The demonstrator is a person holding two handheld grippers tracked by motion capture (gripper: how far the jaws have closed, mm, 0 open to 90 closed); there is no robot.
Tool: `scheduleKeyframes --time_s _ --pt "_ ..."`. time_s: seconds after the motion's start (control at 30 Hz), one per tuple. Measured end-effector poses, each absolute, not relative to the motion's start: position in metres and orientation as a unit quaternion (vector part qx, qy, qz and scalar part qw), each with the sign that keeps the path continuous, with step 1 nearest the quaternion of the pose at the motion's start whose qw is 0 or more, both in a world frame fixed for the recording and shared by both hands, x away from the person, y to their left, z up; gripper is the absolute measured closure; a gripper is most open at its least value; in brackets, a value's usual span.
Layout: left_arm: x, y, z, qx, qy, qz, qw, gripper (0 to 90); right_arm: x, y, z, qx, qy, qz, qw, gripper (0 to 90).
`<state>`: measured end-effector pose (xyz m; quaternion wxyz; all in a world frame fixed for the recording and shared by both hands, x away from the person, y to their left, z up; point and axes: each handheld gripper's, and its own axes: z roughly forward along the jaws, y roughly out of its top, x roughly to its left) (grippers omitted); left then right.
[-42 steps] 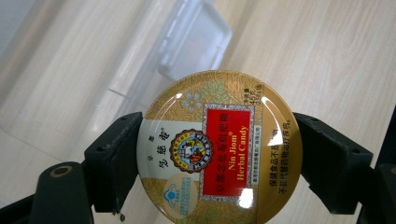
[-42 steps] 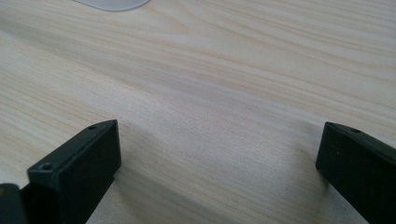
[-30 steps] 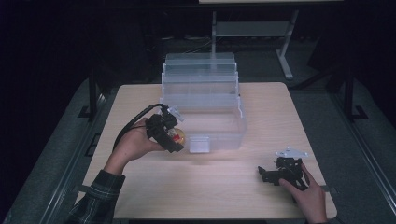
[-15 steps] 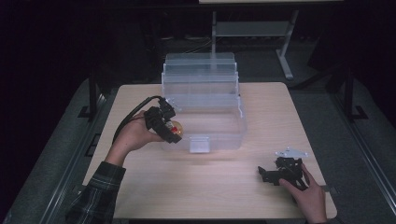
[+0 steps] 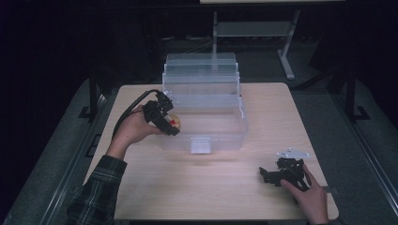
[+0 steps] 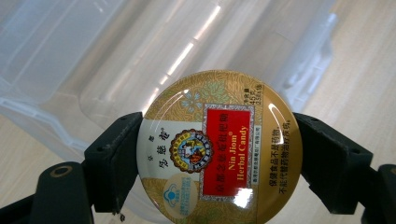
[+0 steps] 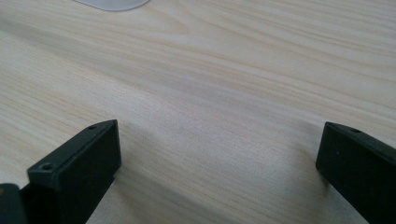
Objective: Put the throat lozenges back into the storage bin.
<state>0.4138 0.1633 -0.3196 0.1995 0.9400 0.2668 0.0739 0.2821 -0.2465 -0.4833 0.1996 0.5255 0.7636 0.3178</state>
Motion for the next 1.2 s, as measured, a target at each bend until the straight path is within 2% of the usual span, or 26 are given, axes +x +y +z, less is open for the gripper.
scheduleKeyframes --time_s 0.6,1.2 --pt "0.438 0.175 -0.334 0.933 0.299 0.088 0.182 19.6 0.282 -0.247 -0.483 0.525 0.764 0.318 0.200 0.0" --pt "0.440 0.175 -0.335 0.934 0.296 0.086 0.182 19.2 0.282 -0.247 -0.483 0.525 0.764 0.318 0.200 0.0"
